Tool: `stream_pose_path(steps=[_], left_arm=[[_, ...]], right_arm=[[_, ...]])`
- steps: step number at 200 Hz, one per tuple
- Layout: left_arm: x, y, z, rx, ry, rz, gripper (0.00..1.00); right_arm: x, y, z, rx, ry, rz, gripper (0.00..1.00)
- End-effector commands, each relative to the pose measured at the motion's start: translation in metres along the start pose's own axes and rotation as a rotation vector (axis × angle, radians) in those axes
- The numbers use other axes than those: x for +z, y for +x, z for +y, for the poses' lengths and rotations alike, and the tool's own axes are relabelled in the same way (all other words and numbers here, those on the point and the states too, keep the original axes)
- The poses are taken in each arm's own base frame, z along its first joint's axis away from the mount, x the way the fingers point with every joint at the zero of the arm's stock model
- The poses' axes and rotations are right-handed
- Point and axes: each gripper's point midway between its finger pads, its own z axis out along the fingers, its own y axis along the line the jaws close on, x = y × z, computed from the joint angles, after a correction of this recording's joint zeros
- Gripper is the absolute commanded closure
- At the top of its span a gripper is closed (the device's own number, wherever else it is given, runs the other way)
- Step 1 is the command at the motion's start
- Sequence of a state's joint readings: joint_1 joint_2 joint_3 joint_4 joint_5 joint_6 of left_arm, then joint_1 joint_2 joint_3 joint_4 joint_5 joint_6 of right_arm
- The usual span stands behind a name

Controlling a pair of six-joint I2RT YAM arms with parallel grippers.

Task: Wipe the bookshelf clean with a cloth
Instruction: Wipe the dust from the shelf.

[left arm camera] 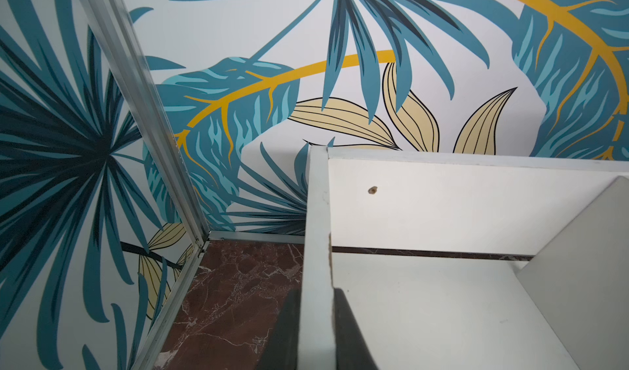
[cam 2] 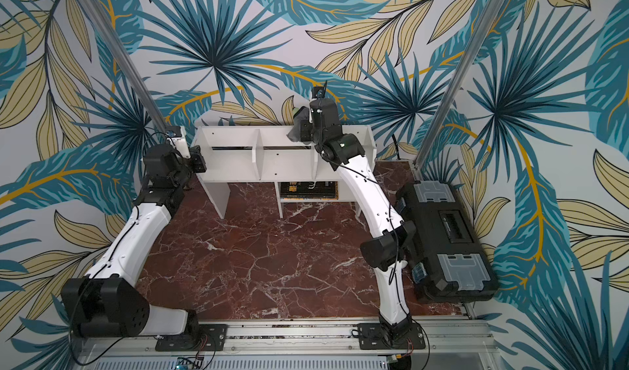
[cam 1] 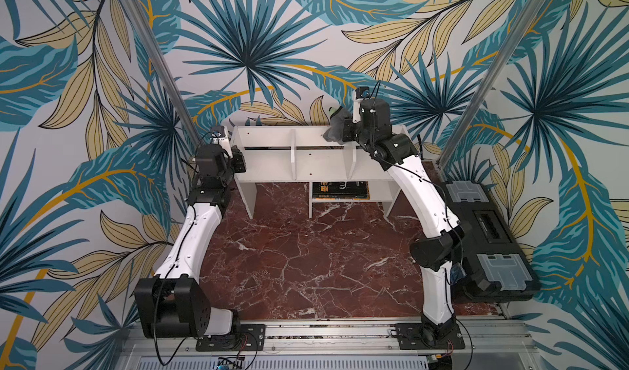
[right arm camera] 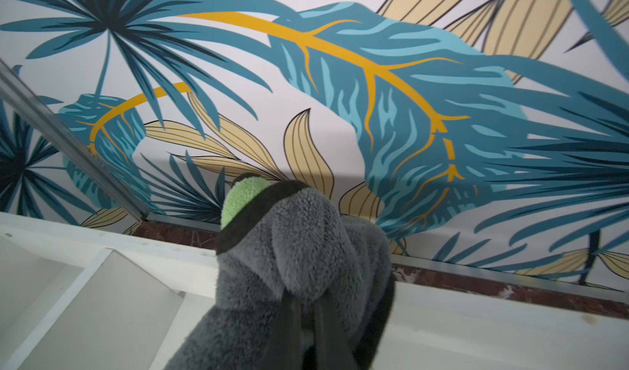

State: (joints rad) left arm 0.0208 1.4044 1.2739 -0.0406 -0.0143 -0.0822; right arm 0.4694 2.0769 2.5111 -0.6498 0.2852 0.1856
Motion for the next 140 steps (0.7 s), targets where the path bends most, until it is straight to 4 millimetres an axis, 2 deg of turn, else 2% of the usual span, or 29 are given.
stream_pose_path(steps=[1,15,49,65,94,140], left_arm=[[-0.003,0.010,-0.010,-0.070,0.040,0.018,1.00],[-0.002,0.011,-0.012,-0.075,0.047,0.022,1.00],[-0.001,0.012,-0.012,-0.081,0.051,0.024,1.00],[-0.001,0.013,-0.012,-0.080,0.048,0.026,1.00],[0.000,0.015,-0.011,-0.081,0.044,0.029,1.00],[0.000,0.016,-0.010,-0.077,0.037,0.032,1.00]], right_arm=[[-0.027,-0.018,-0.044,0.004,0.138,-0.023,1.00],[-0.026,-0.015,-0.041,0.005,0.111,-0.013,1.00],[-0.022,-0.005,-0.004,0.009,-0.079,0.032,1.00],[-0.024,0.000,0.004,-0.007,-0.091,0.046,1.00],[-0.030,0.010,-0.001,-0.017,-0.072,0.085,1.00],[-0.059,0.017,-0.031,-0.076,0.048,0.122,1.00]])
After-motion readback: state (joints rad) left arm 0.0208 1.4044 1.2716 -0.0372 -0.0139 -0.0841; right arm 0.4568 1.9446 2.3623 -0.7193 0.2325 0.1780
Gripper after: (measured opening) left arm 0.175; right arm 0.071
